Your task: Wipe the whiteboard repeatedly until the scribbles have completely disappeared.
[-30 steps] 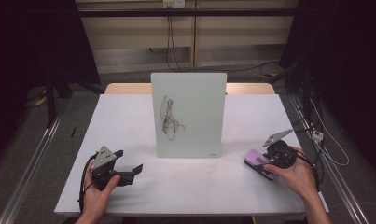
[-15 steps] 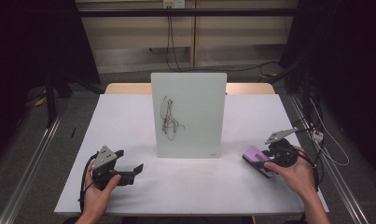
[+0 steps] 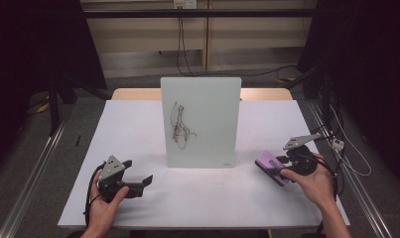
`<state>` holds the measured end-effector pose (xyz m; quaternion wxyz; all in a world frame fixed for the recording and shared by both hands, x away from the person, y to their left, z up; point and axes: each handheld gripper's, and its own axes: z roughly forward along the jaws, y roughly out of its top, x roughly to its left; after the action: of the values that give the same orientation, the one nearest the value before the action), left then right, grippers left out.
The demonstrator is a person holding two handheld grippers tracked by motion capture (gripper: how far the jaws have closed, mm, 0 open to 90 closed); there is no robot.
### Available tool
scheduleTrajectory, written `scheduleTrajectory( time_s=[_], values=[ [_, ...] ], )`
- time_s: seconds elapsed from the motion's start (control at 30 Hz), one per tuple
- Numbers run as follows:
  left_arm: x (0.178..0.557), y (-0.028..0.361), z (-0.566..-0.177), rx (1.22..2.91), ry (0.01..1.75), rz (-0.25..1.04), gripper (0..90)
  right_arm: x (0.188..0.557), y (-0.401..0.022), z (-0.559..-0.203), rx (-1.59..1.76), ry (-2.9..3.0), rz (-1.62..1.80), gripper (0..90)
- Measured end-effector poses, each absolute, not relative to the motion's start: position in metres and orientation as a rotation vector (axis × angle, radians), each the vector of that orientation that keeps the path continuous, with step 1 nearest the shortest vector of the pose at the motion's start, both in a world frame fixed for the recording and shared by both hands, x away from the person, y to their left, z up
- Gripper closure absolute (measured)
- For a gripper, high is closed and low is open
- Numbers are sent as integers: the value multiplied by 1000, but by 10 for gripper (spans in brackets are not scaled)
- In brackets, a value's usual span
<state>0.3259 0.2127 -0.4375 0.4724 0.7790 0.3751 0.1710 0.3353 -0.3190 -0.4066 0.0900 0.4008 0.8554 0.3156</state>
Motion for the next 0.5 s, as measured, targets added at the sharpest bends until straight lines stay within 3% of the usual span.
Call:
scheduleTrajectory(
  time_s=[0.5],
  values=[
    [326, 213, -436, 1908, 914, 425, 69, 335, -304, -400, 1115, 2536, 1033, 418]
  ],
)
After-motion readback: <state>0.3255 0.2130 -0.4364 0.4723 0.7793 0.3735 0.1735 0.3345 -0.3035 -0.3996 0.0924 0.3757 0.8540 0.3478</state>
